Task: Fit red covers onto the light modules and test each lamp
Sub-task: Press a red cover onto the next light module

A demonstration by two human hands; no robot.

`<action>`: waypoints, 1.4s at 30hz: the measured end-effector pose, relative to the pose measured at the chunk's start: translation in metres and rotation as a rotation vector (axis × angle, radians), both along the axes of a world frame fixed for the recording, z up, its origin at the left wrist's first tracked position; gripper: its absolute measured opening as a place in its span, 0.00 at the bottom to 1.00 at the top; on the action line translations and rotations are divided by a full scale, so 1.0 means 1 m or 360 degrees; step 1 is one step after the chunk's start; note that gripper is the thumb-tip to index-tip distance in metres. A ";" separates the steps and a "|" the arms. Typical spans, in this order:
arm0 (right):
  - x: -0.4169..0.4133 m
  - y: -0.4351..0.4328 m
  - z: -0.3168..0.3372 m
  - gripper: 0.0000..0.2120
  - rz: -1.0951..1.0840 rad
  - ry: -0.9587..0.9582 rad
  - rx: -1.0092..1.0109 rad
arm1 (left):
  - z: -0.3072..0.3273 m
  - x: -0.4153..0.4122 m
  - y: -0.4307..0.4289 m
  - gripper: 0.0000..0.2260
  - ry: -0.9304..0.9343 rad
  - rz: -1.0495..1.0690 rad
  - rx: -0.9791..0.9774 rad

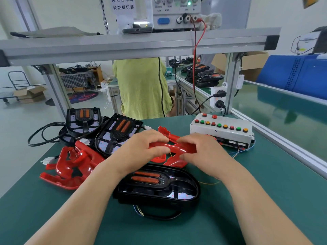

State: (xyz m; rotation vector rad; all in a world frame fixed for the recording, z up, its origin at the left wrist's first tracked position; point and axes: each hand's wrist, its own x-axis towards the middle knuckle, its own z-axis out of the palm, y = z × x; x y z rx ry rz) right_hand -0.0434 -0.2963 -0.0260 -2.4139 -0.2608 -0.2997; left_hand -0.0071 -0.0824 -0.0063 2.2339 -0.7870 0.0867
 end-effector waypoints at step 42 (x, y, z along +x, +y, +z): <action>0.010 0.009 -0.012 0.12 -0.0081 0.1089 0.2122 | -0.015 -0.018 0.023 0.16 -0.0012 0.0200 -0.0577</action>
